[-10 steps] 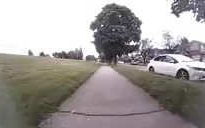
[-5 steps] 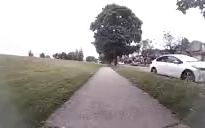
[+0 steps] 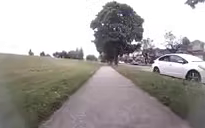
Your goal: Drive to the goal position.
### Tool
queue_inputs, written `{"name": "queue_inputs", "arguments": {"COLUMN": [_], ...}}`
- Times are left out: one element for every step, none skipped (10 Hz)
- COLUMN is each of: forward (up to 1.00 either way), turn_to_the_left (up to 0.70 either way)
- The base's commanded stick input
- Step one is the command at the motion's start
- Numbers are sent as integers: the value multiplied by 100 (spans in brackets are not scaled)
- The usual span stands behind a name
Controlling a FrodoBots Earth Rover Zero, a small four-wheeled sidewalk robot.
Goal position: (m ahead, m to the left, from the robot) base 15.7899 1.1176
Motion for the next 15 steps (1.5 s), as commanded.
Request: {"name": "queue_inputs", "arguments": {"forward": [70, 70, 70, 70, 70, 70, 70, 70, 70, 70, 70, 70, 70, 70, 70], "turn_to_the_left": [0, 0, 0, 0, 0, 0, 0, 0, -28, -7, 0, 0, 0, 0, 0]}}
